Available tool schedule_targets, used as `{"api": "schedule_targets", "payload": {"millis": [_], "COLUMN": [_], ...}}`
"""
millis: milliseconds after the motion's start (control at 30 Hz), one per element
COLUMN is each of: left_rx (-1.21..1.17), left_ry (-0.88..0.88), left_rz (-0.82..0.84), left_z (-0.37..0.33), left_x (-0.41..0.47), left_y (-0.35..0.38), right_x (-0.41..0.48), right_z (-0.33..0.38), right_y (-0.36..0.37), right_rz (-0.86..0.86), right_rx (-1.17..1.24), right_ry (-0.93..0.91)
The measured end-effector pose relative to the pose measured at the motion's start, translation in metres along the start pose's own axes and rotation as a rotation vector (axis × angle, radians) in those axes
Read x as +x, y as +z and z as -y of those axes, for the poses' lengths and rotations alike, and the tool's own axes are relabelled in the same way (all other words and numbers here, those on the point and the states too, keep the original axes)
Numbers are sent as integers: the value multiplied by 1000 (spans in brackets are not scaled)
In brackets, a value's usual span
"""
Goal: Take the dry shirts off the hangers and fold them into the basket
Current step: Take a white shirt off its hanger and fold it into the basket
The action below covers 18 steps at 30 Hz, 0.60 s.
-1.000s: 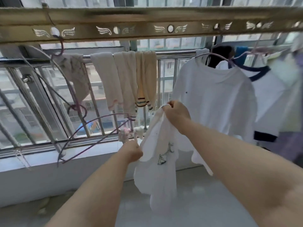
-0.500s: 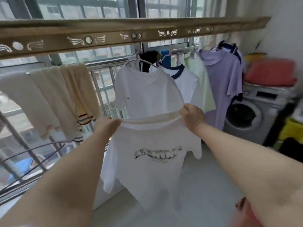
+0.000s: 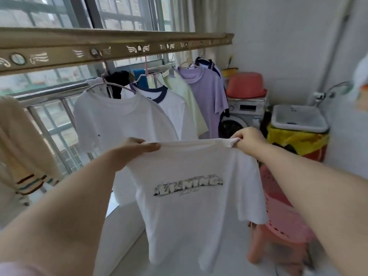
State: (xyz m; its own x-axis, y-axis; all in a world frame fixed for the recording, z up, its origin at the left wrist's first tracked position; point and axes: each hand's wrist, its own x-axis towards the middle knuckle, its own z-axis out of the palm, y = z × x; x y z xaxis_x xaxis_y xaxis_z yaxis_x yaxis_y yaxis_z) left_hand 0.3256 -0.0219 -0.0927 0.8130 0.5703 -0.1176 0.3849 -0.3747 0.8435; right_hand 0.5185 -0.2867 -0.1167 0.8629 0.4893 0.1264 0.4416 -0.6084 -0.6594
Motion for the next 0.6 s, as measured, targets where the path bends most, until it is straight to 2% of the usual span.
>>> {"api": "schedule_targets", "payload": {"millis": [133,200,333,467,600], "left_rx": [123,217,285,101,69], "left_ry": [-6,9,145,251,286], "left_rz": [367,429,255,214,176], "left_z": [-8,-11,-9,-18,-28], "left_x": [16,23,40,53,59], "left_y": [5,11,23,43,66], "right_x": [-11,-16,-28,-42,-53], "right_z": [-25,-33,-42,-51,-57], "right_y": [-1,-1,-8,-29,-49], "right_rz": [-261,-335,-413,-354,-376], "right_rx": [122,215,201,62,-16], "right_ry": [200,278,292,282,332]}}
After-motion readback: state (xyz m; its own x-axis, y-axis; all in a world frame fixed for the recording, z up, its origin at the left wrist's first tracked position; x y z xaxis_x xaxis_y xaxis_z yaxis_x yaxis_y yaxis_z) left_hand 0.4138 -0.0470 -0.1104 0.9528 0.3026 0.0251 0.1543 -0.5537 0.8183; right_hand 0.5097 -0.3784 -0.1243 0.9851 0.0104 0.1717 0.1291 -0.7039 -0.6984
